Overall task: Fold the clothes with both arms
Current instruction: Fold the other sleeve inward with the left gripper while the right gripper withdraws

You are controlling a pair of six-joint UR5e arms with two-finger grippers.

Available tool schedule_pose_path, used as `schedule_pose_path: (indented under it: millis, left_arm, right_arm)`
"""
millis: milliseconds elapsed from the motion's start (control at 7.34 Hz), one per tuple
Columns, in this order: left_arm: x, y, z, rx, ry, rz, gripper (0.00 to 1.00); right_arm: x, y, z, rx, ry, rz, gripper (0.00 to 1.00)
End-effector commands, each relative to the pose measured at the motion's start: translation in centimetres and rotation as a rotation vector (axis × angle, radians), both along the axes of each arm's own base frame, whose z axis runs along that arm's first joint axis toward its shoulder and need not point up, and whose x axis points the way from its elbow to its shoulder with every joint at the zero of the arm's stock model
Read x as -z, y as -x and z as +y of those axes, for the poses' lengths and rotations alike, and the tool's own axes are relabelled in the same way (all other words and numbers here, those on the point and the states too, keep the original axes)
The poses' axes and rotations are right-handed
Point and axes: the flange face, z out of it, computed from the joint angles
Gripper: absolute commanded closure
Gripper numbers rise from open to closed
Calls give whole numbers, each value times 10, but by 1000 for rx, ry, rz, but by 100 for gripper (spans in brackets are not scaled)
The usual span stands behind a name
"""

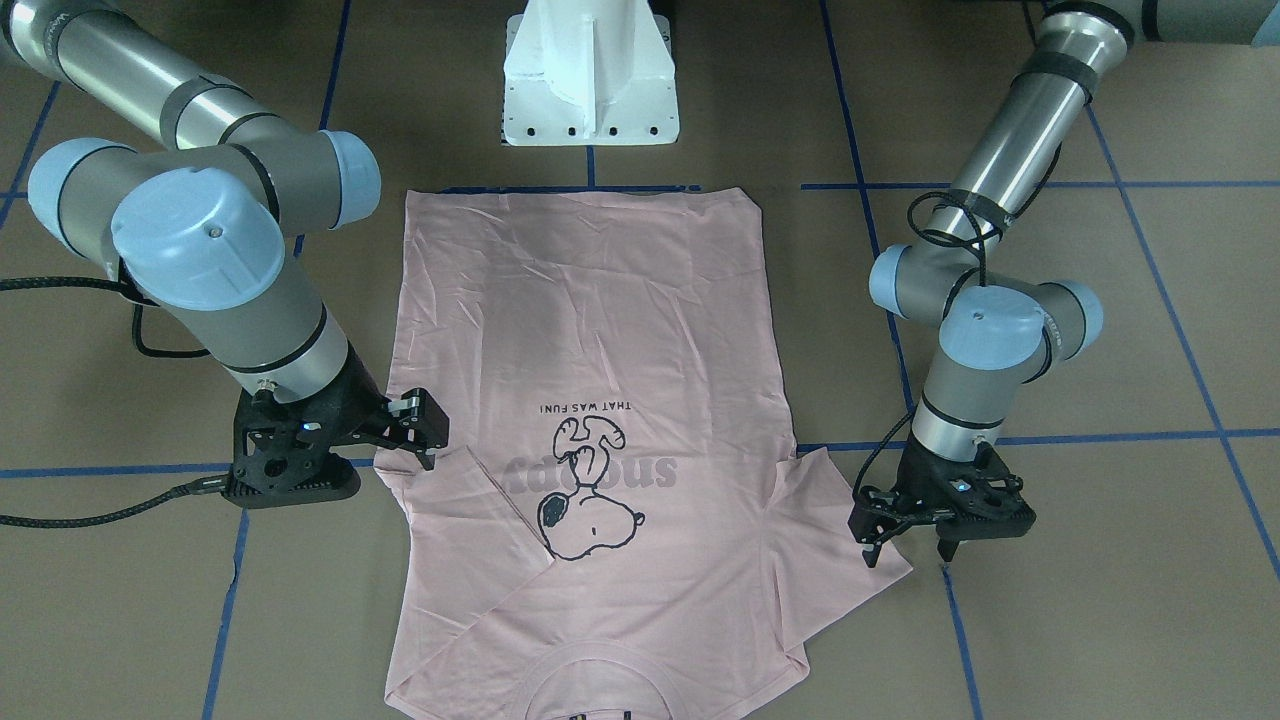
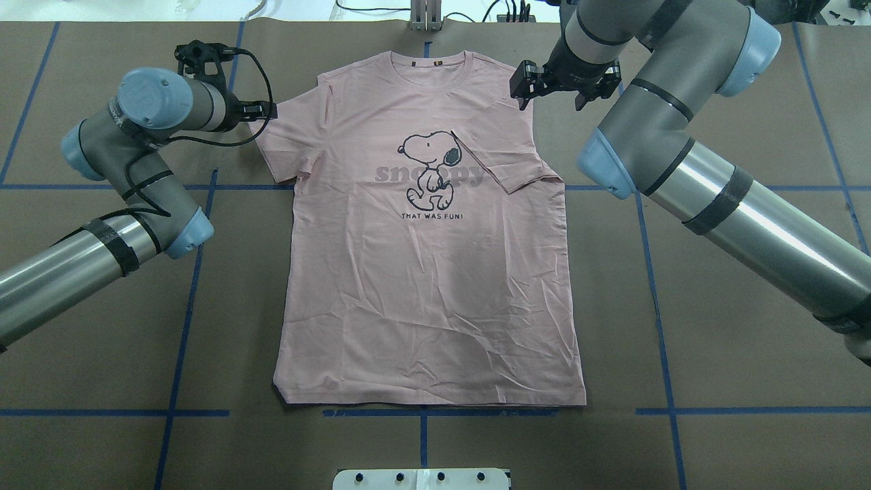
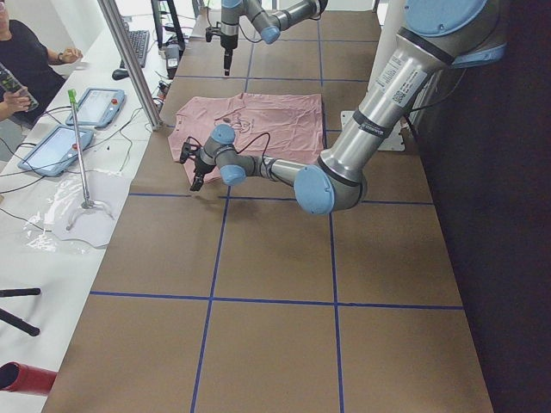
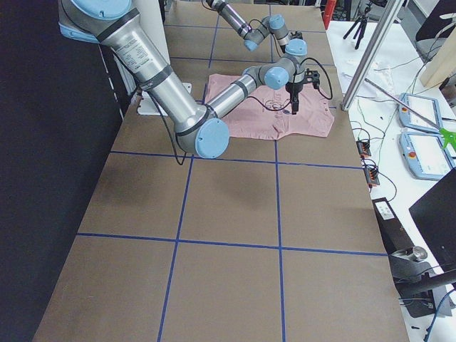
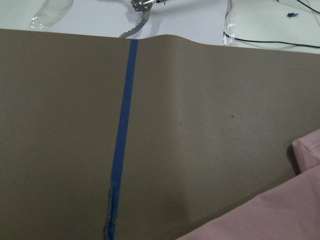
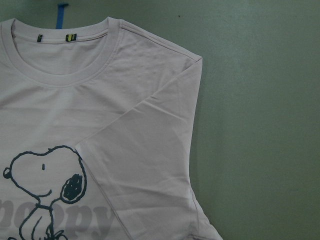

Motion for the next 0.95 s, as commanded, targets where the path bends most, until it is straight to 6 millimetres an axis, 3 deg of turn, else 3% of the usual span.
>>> schedule_pose_path:
  millis: [0, 272, 545, 817]
  left_arm:
    - [-1, -6, -2, -2, -1, -7, 24]
    - [-1, -6, -2, -3, -2, -9, 55]
    - [7, -6, -4, -4, -9, -1, 100]
    - [20, -2, -5, -1, -19, 21, 100]
  right_arm:
    - [-1, -3, -1, -2, 1, -2, 0]
    - [-1, -2, -1, -3, 4, -1, 0]
    - [0, -3, -2, -4, 2, -2, 0]
    - [0, -3, -2, -6, 3, -2, 0]
